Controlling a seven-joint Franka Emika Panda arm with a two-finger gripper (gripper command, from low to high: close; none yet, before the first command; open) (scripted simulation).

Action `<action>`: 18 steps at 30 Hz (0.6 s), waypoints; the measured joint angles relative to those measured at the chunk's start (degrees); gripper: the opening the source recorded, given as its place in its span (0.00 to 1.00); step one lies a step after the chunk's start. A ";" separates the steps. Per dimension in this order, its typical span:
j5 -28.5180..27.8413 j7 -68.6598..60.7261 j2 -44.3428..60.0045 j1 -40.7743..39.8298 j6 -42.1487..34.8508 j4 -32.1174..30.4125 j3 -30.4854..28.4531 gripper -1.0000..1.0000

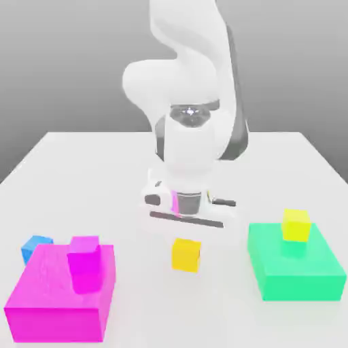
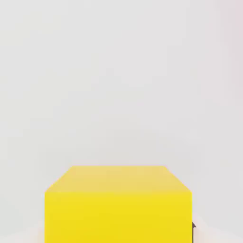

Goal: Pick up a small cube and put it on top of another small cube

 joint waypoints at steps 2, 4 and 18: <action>1.11 -1.99 -3.07 2.67 -3.91 1.11 1.36 0.00; 2.20 -4.14 -5.84 6.02 -7.87 2.56 3.11 0.00; 6.38 -13.96 -10.46 24.29 -19.53 9.11 14.71 0.00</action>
